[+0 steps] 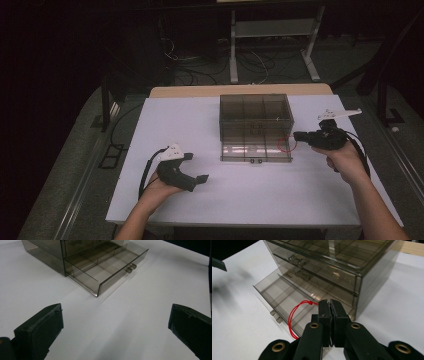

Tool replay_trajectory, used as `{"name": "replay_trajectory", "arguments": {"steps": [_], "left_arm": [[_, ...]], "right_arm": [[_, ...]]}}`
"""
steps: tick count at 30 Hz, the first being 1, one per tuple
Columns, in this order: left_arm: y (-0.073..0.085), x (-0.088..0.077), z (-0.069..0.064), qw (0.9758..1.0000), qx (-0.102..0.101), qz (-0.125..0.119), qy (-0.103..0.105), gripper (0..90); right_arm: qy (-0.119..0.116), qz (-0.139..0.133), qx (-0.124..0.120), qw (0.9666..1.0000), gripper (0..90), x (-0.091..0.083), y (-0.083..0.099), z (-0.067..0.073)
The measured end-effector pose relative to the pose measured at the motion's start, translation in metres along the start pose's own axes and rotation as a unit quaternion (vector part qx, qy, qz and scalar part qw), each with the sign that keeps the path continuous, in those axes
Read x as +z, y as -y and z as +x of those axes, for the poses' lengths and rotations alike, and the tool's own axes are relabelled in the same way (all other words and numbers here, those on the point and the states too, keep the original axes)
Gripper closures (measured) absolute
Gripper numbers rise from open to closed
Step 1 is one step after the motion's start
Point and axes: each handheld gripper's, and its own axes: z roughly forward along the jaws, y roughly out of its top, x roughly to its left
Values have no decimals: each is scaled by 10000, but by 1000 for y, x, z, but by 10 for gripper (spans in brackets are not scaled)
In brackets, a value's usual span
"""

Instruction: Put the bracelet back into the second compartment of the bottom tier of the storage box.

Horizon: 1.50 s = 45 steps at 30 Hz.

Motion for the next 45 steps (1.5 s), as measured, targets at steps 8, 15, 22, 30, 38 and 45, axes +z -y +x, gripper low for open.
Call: {"name": "replay_trajectory", "arguments": {"steps": [8, 15, 22, 30, 38, 45], "left_arm": [[0, 0, 0, 10000, -4, -15, 8, 0], [0, 0, 0, 10000, -4, -13, 21, 0], [0, 0, 0, 10000, -9, -21, 28, 0], [0, 0, 0, 10000, -20, -26, 32, 0], [1, 1, 1, 10000, -20, -14, 37, 0], [1, 1, 0, 10000, -1, 18, 50, 0]], "right_arm": [[-101, 16, -129, 9999, 869, 15, -11, 9], [-186, 76, -225, 9995, 870, 29, -18, 18], [-253, 118, -304, 9991, 870, 41, -23, 24], [-274, 176, -417, 9986, 870, 54, -29, 29], [-267, 263, -478, 9982, 870, 67, -28, 32], [-209, 347, -475, 9980, 869, 77, -26, 35]]}}
